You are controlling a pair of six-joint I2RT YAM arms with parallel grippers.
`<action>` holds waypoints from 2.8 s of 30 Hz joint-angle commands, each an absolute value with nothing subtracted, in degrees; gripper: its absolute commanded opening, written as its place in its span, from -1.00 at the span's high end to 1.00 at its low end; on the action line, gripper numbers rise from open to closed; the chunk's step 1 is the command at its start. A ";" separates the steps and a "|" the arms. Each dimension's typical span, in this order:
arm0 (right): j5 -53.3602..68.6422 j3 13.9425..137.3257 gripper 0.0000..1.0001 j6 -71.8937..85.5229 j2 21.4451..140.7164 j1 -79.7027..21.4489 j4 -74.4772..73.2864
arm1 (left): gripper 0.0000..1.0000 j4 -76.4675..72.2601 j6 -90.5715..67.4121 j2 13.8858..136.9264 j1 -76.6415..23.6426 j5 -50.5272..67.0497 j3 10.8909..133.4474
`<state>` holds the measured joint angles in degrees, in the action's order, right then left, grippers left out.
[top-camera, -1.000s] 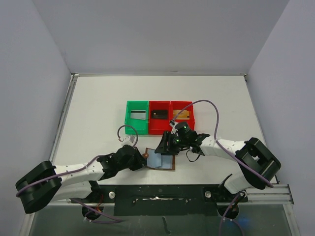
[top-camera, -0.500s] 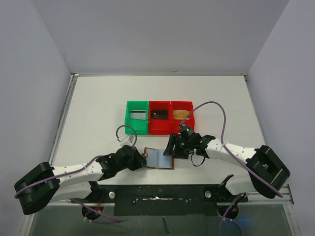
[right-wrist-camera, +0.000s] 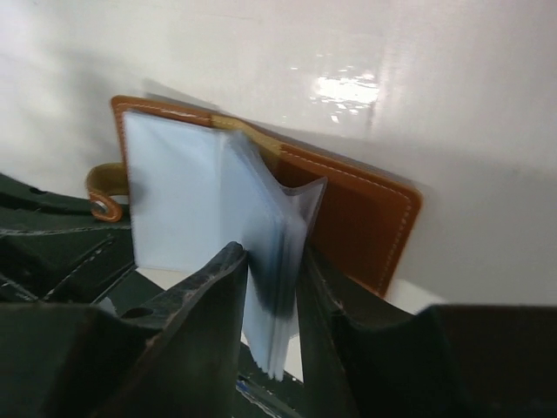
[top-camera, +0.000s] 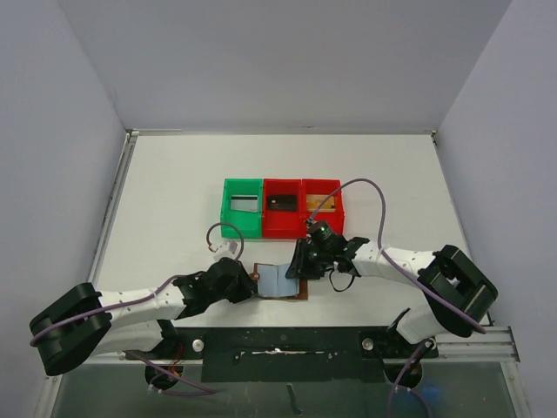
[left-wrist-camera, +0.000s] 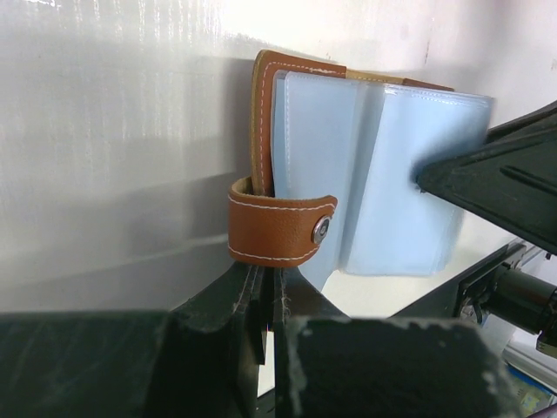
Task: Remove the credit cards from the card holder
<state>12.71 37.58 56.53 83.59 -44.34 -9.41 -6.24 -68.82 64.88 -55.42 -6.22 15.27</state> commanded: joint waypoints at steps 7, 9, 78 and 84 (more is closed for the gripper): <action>10.61 43.95 -0.01 54.05 81.85 -46.72 -12.89 | 1.00 -6.60 -68.02 65.45 -56.07 -6.20 17.56; 10.01 44.75 0.11 53.04 81.44 -46.84 -14.21 | 1.00 -6.51 -67.94 65.31 -56.09 -6.29 17.58; 19.80 37.62 0.18 59.71 84.24 -46.24 2.55 | 1.00 -6.22 -68.13 65.74 -57.39 -6.44 19.85; 23.94 38.68 0.15 60.38 86.42 -46.32 8.44 | 1.00 -7.68 -68.88 65.74 -57.52 -6.46 18.92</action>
